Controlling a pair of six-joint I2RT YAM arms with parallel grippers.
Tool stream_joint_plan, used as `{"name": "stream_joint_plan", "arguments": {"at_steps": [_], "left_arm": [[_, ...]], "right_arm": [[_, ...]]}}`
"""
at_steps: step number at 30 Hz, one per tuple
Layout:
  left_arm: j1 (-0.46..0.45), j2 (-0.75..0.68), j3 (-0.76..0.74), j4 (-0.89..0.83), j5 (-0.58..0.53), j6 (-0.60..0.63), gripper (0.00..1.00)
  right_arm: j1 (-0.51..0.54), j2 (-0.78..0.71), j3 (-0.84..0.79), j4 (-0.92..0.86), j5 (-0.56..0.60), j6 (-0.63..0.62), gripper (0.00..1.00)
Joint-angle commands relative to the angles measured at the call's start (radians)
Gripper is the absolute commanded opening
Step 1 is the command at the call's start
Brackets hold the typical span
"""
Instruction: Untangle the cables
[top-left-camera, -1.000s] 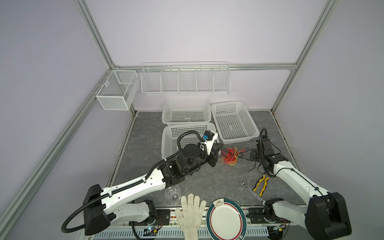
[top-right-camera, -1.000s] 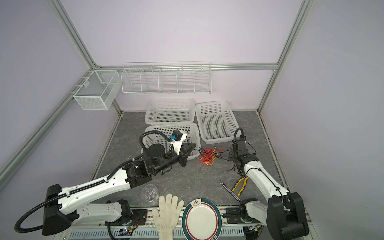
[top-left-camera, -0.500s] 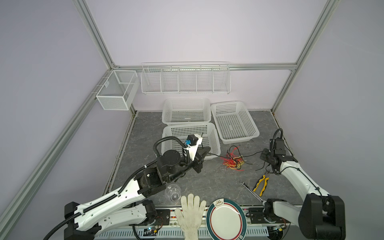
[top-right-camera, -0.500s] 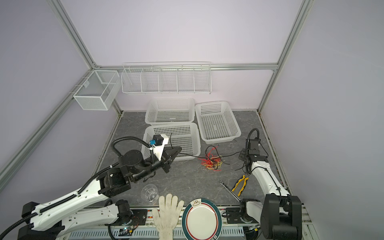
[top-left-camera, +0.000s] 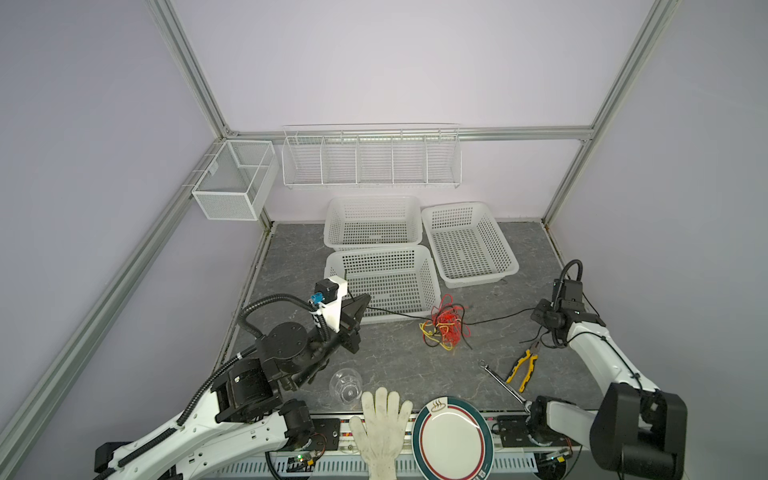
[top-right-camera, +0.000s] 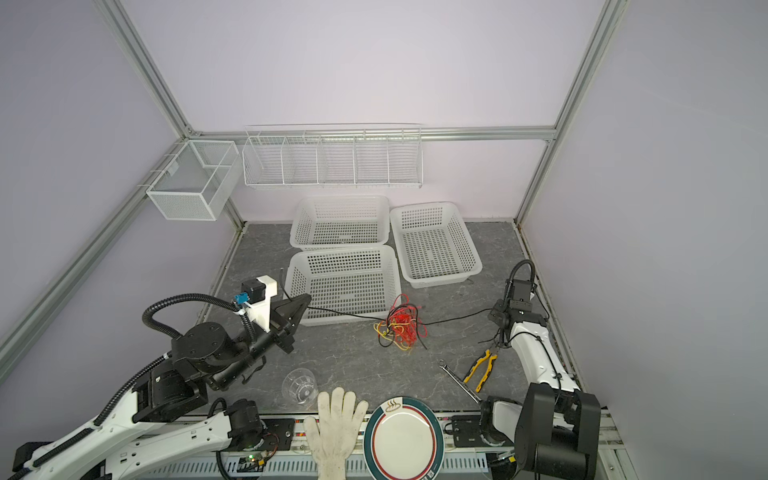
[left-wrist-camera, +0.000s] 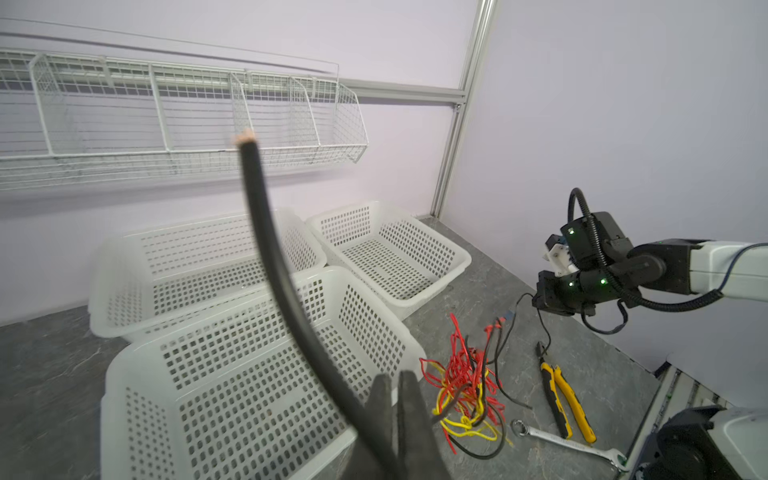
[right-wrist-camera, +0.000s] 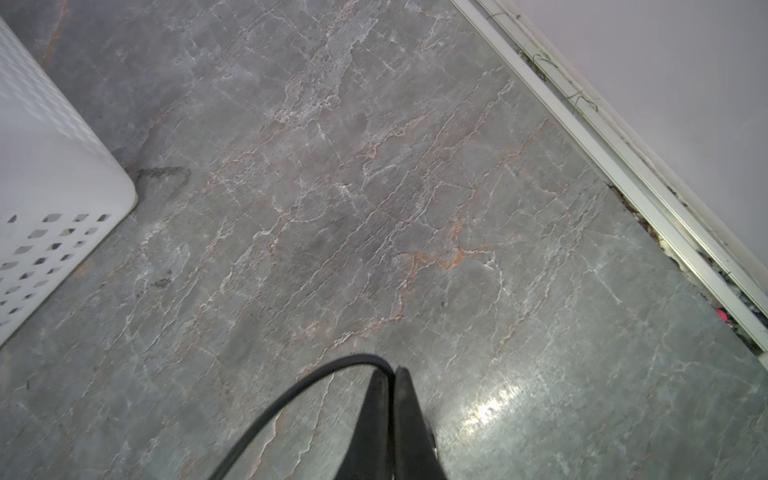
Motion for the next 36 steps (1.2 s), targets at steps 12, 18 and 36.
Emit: {"name": "stream_joint_plan", "arguments": {"at_steps": [12, 18, 36], "left_arm": [[0.004, 0.206, -0.026, 0.09, 0.128, 0.037, 0.0], [0.003, 0.358, -0.046, 0.205, 0.139, 0.055, 0.0], [0.015, 0.435, -0.117, 0.302, 0.156, 0.016, 0.0]], "right_arm": [[0.0, -0.139, 0.023, -0.011, -0.099, 0.024, 0.06], [0.059, -0.236, 0.065, -0.031, -0.199, -0.001, 0.06], [0.202, -0.209, 0.117, -0.205, -0.253, -0.085, 0.32]]}}
